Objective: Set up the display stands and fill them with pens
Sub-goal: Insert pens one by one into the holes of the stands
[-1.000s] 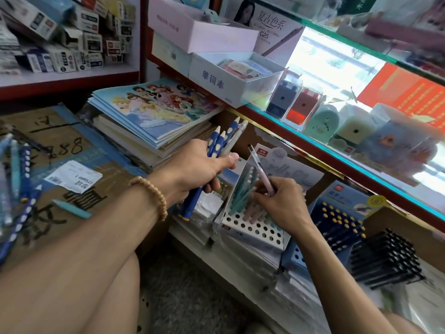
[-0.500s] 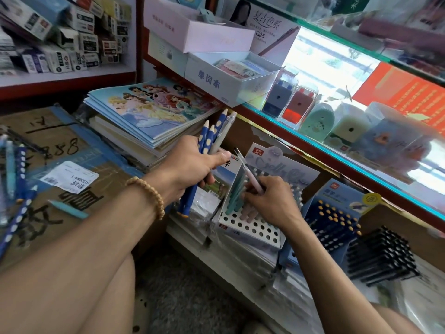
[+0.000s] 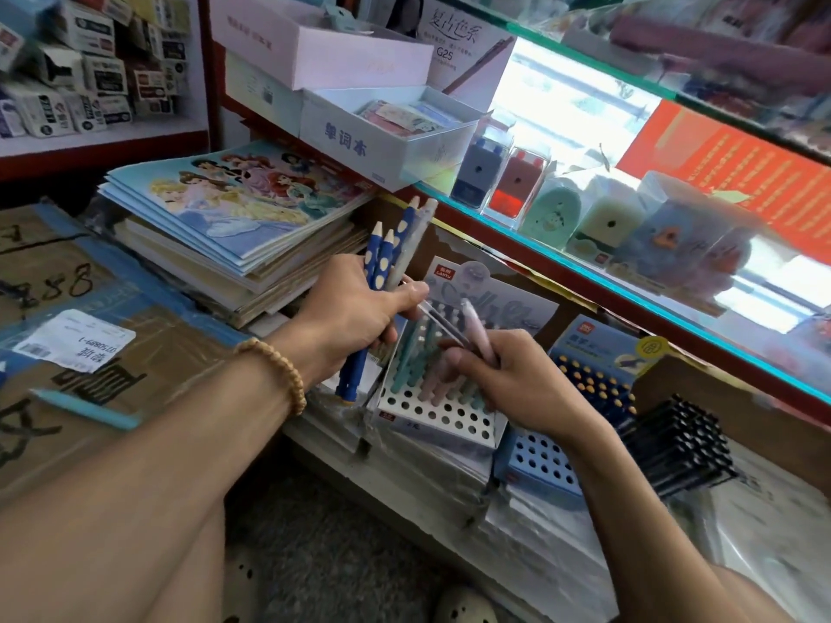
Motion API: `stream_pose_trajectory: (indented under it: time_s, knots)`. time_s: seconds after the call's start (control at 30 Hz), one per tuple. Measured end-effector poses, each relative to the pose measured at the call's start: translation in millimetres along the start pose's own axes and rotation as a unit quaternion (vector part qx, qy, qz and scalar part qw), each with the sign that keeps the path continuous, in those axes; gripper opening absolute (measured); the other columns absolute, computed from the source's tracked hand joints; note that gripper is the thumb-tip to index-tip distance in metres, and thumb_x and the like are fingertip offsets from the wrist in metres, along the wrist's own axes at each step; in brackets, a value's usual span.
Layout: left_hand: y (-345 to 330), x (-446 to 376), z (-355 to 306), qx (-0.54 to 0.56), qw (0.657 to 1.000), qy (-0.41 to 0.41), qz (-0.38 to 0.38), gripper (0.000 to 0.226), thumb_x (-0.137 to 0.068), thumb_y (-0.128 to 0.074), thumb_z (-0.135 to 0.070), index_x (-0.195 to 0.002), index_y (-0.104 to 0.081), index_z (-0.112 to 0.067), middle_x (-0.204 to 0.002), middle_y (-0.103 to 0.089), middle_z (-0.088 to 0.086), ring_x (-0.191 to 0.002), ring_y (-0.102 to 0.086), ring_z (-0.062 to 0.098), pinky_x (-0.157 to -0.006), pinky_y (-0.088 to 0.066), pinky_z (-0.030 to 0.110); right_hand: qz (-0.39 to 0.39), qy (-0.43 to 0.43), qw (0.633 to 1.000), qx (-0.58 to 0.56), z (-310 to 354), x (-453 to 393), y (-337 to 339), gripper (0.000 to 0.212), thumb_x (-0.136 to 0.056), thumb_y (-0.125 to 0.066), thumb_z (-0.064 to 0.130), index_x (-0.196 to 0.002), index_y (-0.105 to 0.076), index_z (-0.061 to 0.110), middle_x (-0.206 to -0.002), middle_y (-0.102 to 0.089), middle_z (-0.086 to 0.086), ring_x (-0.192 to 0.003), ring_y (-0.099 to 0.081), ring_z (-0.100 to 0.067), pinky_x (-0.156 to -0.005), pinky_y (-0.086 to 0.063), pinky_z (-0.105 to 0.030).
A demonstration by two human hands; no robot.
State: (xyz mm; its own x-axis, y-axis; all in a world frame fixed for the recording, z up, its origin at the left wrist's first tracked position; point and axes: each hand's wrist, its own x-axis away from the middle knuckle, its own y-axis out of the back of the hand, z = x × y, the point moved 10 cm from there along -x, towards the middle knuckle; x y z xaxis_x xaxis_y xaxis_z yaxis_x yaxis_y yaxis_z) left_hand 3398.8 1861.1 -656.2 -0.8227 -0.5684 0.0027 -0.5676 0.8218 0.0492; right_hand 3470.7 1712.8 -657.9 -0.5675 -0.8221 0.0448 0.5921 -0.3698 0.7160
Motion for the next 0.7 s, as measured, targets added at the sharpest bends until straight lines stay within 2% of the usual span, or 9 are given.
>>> stream_pose_trajectory:
  time_s: [0.1,0.17,0.27,0.37,0.43,0.5,0.63,0.7]
  knots:
    - [-1.2,-3.5,7.6,0.042,0.999,0.032,-0.015,0.009,-0.091,-0.069,-0.015,-0.085,-0.067,-0.009,-0.071,-0.072,0.004,-0.041,-0.050,0.007,-0.038,-0.039,0.018,-0.048,-0.023,0.991,-0.123,-9.8,17.6,23.4,0.037,-0.095,-0.053,0.036,-0.091,-0.070,0.003,-0.066,-0.066,-0.003,-0.049,-0.047,-0.012,-0.046,-0.042,-0.021]
    - [-7.1,-4.2,10.3,0.074,0.996,0.052,-0.008,0.005,-0.091,-0.068,-0.013,-0.088,-0.067,-0.008,-0.076,-0.072,0.007,-0.043,-0.050,0.007,-0.037,-0.039,0.016,-0.116,-0.056,0.971,-0.202,-24.4,30.0,45.4,0.033,-0.091,-0.058,0.035,-0.094,-0.071,0.005,-0.074,-0.066,-0.012,-0.048,-0.045,-0.011,-0.045,-0.040,-0.020]
    - [-28.8,-1.4,8.2,0.068,0.995,0.057,0.036,0.003,-0.090,-0.068,-0.009,-0.091,-0.069,-0.006,-0.075,-0.071,0.006,-0.042,-0.050,0.005,-0.038,-0.039,0.015,-0.208,-0.115,0.922,-0.307,-49.8,50.6,69.7,0.018,-0.086,-0.067,0.025,-0.090,-0.071,0.008,-0.078,-0.068,-0.008,-0.047,-0.043,-0.009,-0.043,-0.037,-0.018]
    - [-60.5,4.9,4.3,0.031,0.994,0.048,0.096,0.004,-0.087,-0.071,-0.009,-0.090,-0.070,-0.007,-0.076,-0.071,0.007,-0.042,-0.051,0.004,-0.038,-0.040,0.016,-0.269,-0.133,0.852,-0.429,-66.0,70.5,83.7,0.027,-0.074,-0.071,0.027,-0.092,-0.068,0.007,-0.074,-0.067,-0.006,-0.045,-0.040,-0.006,-0.042,-0.034,-0.016]
    - [-81.0,8.9,2.5,0.018,0.991,0.040,0.128,0.007,-0.084,-0.073,-0.010,-0.090,-0.070,-0.006,-0.075,-0.069,0.007,-0.043,-0.052,0.006,-0.039,-0.041,0.016,-0.302,-0.141,0.833,-0.441,-73.6,84.2,94.1,0.030,-0.073,-0.071,0.028,-0.092,-0.066,0.007,-0.071,-0.067,-0.004,-0.045,-0.039,-0.005,-0.042,-0.034,-0.015]
    - [-101.5,13.3,1.7,0.017,0.987,0.036,0.157,0.009,-0.083,-0.075,-0.009,-0.089,-0.069,-0.004,-0.072,-0.066,0.004,-0.044,-0.052,0.007,-0.040,-0.041,0.016,-0.338,-0.152,0.830,-0.416,-81.8,99.1,104.9,0.031,-0.075,-0.072,0.026,-0.096,-0.067,0.003,-0.073,-0.066,-0.005,-0.044,-0.040,-0.004,-0.041,-0.036,-0.014]
    - [-147.3,23.1,5.4,0.007,0.976,0.034,0.215,0.007,-0.082,-0.075,-0.006,-0.084,-0.069,-0.004,-0.059,-0.064,-0.004,-0.043,-0.051,0.009,-0.038,-0.040,0.017,-0.416,-0.137,0.808,-0.394,-95.8,130.2,129.9,0.006,-0.087,-0.069,0.002,-0.091,-0.066,-0.002,-0.063,-0.064,-0.003,-0.039,-0.051,-0.002,-0.040,-0.040,-0.012]
    - [-169.6,28.7,8.5,-0.008,0.970,0.030,0.240,0.008,-0.084,-0.075,-0.009,-0.082,-0.069,-0.005,-0.056,-0.064,-0.003,-0.041,-0.050,0.009,-0.037,-0.039,0.017,-0.443,-0.135,0.801,-0.379,-105.4,146.4,141.4,0.004,-0.087,-0.069,0.001,-0.089,-0.067,0.002,-0.064,-0.065,-0.003,-0.041,-0.053,-0.003,-0.040,-0.039,-0.013]
